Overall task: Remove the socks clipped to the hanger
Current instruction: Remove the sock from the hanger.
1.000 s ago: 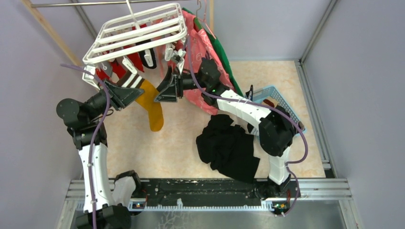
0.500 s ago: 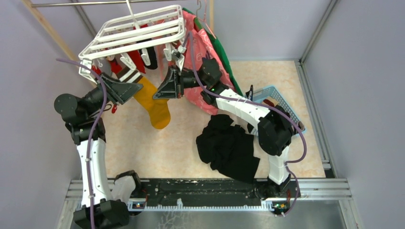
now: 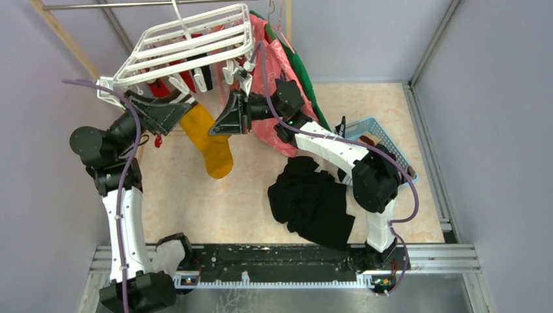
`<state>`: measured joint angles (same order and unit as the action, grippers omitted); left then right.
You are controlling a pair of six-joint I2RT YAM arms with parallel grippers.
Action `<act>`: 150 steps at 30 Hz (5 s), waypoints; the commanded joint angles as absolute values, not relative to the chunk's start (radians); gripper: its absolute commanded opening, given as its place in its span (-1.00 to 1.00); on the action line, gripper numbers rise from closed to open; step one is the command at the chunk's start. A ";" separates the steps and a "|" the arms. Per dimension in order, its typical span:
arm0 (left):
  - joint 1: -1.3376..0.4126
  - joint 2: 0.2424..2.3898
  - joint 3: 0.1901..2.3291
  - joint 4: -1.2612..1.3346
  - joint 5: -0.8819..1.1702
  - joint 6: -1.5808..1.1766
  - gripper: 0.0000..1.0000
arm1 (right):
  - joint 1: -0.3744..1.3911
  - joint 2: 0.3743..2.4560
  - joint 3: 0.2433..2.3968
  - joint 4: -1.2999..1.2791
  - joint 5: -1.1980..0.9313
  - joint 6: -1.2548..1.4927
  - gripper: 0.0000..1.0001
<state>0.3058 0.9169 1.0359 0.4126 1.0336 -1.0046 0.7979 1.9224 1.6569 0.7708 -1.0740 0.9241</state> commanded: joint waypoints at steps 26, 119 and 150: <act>0.322 1.006 1.051 0.798 0.891 -1.248 0.78 | 0.837 1.883 1.654 0.841 -1.085 0.945 -1.00; 0.220 1.018 1.032 0.702 1.061 -1.094 -1.00 | 0.749 1.765 1.732 0.553 -0.917 0.773 0.45; 0.218 1.041 1.030 0.679 1.055 -1.049 -1.00 | 0.791 2.154 2.211 0.834 -0.751 0.921 0.42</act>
<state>0.2237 1.0397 1.0149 0.6800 1.0538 -1.0660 0.7597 2.1384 2.1330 0.8291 -0.8001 0.9855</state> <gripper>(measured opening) 0.048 0.716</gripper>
